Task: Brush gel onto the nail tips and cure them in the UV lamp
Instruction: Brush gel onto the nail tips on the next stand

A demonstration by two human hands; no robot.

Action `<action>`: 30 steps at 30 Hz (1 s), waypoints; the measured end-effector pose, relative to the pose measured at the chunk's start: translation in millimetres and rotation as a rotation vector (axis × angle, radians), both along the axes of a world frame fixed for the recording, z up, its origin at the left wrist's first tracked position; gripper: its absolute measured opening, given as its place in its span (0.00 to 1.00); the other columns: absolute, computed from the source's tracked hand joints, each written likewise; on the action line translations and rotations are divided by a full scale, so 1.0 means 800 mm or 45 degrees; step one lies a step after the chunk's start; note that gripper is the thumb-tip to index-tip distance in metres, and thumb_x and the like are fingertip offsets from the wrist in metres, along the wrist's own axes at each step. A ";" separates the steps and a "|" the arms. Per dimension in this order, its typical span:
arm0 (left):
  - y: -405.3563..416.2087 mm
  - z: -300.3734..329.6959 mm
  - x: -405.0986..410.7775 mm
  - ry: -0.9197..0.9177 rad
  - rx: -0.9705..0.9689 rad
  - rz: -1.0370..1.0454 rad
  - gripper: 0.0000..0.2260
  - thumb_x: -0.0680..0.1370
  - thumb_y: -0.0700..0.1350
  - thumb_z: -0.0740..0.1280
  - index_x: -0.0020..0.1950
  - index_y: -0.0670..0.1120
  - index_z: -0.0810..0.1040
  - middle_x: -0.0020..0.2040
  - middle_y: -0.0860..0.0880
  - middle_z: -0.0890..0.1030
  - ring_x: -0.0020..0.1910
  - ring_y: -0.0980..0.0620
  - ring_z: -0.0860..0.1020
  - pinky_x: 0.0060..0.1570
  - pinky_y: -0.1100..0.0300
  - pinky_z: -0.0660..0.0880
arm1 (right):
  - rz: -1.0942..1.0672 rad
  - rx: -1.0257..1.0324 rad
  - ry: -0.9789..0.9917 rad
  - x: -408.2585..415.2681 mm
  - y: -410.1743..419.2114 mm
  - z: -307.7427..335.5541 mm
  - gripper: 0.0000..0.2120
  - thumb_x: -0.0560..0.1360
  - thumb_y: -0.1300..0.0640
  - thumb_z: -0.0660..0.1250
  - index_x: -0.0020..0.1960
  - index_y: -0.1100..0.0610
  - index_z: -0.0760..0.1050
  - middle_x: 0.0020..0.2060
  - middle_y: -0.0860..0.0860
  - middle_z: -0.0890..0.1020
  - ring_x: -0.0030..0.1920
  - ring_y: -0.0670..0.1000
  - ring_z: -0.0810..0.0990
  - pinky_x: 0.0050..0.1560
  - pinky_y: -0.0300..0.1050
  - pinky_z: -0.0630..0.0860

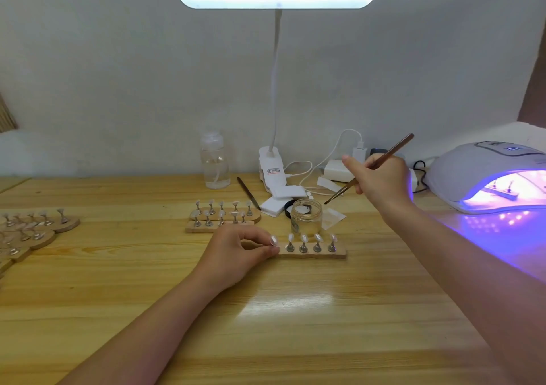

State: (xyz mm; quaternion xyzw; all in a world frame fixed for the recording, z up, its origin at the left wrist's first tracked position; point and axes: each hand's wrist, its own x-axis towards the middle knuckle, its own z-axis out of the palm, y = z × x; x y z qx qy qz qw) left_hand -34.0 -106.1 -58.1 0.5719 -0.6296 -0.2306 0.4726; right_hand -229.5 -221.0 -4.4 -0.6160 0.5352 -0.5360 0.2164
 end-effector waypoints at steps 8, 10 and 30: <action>0.005 -0.001 -0.002 -0.157 -0.123 -0.001 0.06 0.68 0.38 0.74 0.37 0.49 0.83 0.39 0.56 0.82 0.44 0.61 0.79 0.52 0.66 0.71 | 0.553 -0.305 -0.346 0.011 0.070 -0.006 0.13 0.73 0.46 0.61 0.40 0.54 0.77 0.26 0.50 0.81 0.23 0.47 0.77 0.26 0.35 0.74; 0.005 0.000 -0.001 -0.142 -0.133 0.011 0.07 0.68 0.37 0.73 0.37 0.49 0.83 0.37 0.55 0.83 0.42 0.60 0.79 0.49 0.65 0.74 | 0.677 -0.390 -0.255 0.016 0.089 -0.022 0.12 0.74 0.46 0.60 0.42 0.52 0.79 0.29 0.48 0.82 0.28 0.46 0.80 0.31 0.36 0.77; 0.000 -0.001 0.002 -0.084 -0.084 -0.054 0.10 0.69 0.37 0.72 0.42 0.53 0.83 0.34 0.58 0.81 0.34 0.61 0.73 0.35 0.73 0.67 | 0.618 -0.731 0.324 0.019 0.101 -0.074 0.22 0.79 0.45 0.52 0.44 0.53 0.82 0.34 0.37 0.76 0.39 0.39 0.75 0.40 0.34 0.69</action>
